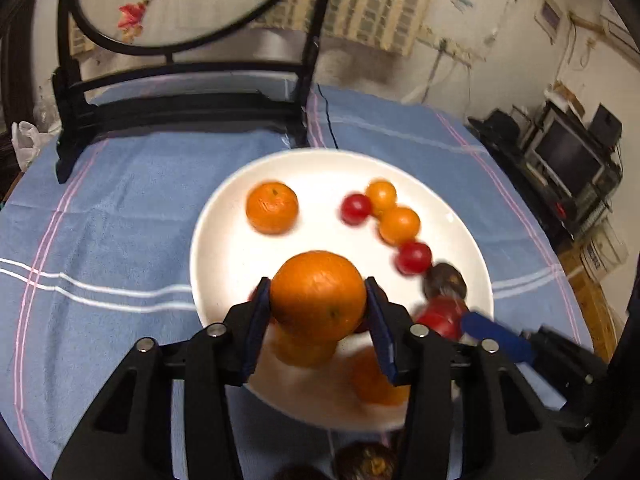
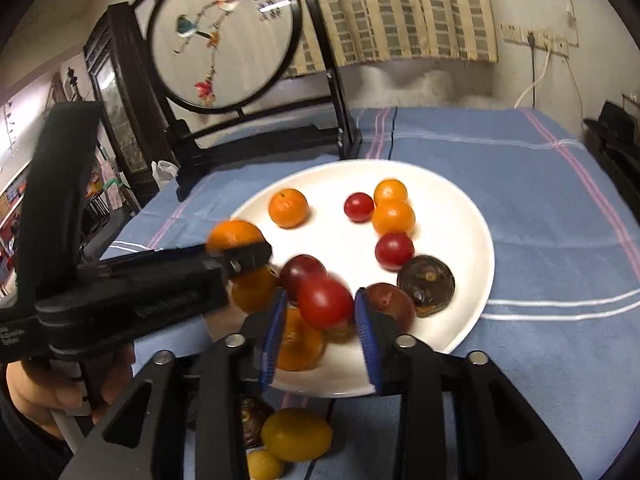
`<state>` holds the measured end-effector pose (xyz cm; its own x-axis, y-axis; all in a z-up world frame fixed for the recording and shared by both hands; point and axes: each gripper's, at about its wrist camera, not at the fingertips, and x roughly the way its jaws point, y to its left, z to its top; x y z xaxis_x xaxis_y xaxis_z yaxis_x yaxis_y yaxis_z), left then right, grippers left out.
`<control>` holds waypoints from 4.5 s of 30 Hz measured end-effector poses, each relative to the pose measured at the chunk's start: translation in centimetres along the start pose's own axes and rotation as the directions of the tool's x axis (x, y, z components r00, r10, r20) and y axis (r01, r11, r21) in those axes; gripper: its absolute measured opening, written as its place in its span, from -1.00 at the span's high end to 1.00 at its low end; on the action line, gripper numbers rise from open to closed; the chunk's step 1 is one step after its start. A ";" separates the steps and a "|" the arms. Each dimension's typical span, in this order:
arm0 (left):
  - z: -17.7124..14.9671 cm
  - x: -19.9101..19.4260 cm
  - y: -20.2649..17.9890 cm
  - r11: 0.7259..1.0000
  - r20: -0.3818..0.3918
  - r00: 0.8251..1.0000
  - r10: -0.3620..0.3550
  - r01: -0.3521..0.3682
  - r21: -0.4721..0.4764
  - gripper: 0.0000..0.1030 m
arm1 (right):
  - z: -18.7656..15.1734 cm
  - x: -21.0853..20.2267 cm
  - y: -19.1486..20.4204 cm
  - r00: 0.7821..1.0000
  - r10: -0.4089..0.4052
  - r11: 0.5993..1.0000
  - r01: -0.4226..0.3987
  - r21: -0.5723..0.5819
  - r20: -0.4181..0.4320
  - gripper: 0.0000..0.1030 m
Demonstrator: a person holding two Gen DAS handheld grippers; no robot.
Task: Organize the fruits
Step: 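Lower both held fruits onto the white plate and open both tools, then move both open tools back toward the remaining fruits, then grasp a brown passion fruit with the left tool while the right grasps a small yellow fruit, then lower both held fruits onto the white plate and open both tools, then move both open tools back toward the last two fruits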
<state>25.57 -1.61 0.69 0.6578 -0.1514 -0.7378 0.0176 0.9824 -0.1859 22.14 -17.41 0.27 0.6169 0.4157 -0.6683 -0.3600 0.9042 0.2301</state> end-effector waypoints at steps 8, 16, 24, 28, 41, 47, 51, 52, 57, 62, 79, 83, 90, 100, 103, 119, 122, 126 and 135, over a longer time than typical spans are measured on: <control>-0.5 -1.4 0.0 0.994 0.084 0.993 0.085 -0.089 0.056 -0.72 | -0.5 -2.1 -0.7 0.998 0.031 0.999 -0.032 0.029 0.052 -0.29; -1.4 -3.2 0.3 0.997 0.092 0.994 0.062 -0.066 0.036 -0.86 | -0.9 -4.8 -2.1 0.994 0.023 0.997 -0.031 0.072 0.103 -0.38; -4.6 -5.1 1.2 0.997 0.073 0.995 0.065 -0.068 0.044 -0.86 | -2.5 -6.2 -2.6 0.996 0.008 0.998 -0.012 0.056 0.084 -0.39; -6.3 -5.6 2.0 0.998 0.065 0.996 0.059 -0.061 0.030 -0.87 | -3.8 -6.4 -2.2 0.998 -0.002 1.000 0.000 0.027 0.067 -0.39; -8.6 -5.9 4.1 0.999 -0.007 0.999 0.051 -0.051 -0.019 -0.87 | -7.8 -4.0 3.3 0.990 0.011 0.977 -0.040 -0.209 -0.138 -0.36; -8.5 -5.8 4.7 0.997 -0.025 0.998 0.049 -0.050 -0.052 -0.87 | -8.4 -2.1 4.4 0.984 -0.018 0.977 -0.020 -0.211 -0.177 0.06; -8.5 -5.9 4.4 0.999 -0.027 0.999 0.044 -0.045 -0.031 -0.87 | -8.5 -1.6 4.9 0.986 -0.041 0.975 0.004 -0.222 -0.162 0.45; -8.5 -6.0 4.2 0.999 -0.026 0.999 0.044 -0.045 -0.024 -0.87 | -8.4 -1.6 4.7 0.985 -0.029 0.979 -0.007 -0.205 -0.172 0.45; -9.0 -5.6 3.5 1.000 -0.063 0.998 0.023 -0.022 0.016 -0.87 | -7.4 -3.4 2.7 0.990 -0.004 0.991 -0.014 -0.132 -0.137 0.45; -10.0 -4.8 1.3 0.981 -0.102 0.994 0.044 -0.024 0.191 -0.87 | -6.6 -4.3 -0.4 0.994 -0.019 0.999 0.015 -0.036 -0.109 0.45; -11.3 -3.4 -0.1 0.948 -0.143 0.989 0.020 0.027 0.316 0.18 | -6.6 -4.2 -0.8 0.995 -0.036 0.999 0.036 -0.007 -0.088 0.45; -10.1 -4.8 0.9 0.970 -0.110 0.992 -0.054 0.078 0.231 0.18 | -6.4 -4.7 -0.9 0.998 -0.048 0.999 0.048 0.006 -0.047 0.45; -6.9 -7.5 1.3 0.989 -0.015 0.995 -0.094 0.095 0.116 0.18 | -4.4 -6.9 0.0 0.999 -0.001 1.000 -0.001 0.027 0.052 0.45; -0.9 -4.7 0.7 0.997 0.016 0.997 -0.078 0.078 0.023 0.18 | 0.8 -4.4 0.6 0.994 0.006 0.999 -0.011 0.044 0.113 0.44; 0.0 -2.9 0.6 0.999 0.017 0.999 -0.051 0.051 0.007 0.18 | 1.0 -3.1 -0.8 0.992 0.045 0.993 -0.057 0.102 0.117 0.42; -0.3 -1.4 1.8 0.996 0.069 0.996 -0.049 0.054 -0.073 -0.56 | 0.1 -2.9 -3.5 0.995 -0.002 0.987 -0.014 0.161 0.101 -0.20; -0.8 -1.9 1.8 0.997 0.066 0.997 -0.033 0.037 -0.063 -0.56 | -0.2 -3.6 -3.2 0.995 -0.003 0.991 -0.010 0.136 0.101 -0.21; -1.8 -3.5 1.7 0.998 0.081 0.996 -0.039 0.043 -0.046 -0.59 | -0.9 -4.5 -2.7 0.995 -0.005 0.995 -0.005 0.098 0.101 -0.21; -4.3 -5.3 1.8 0.999 0.080 0.996 -0.043 0.044 -0.015 -0.69 | -4.7 -4.5 0.2 0.999 -0.019 0.994 0.015 -0.106 -0.034 -0.21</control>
<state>18.81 0.50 1.48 0.7145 -0.1841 -0.6750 0.0353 0.9730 -0.2280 16.03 -19.59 0.02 0.5994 0.3947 -0.6963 -0.4227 0.8949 0.1434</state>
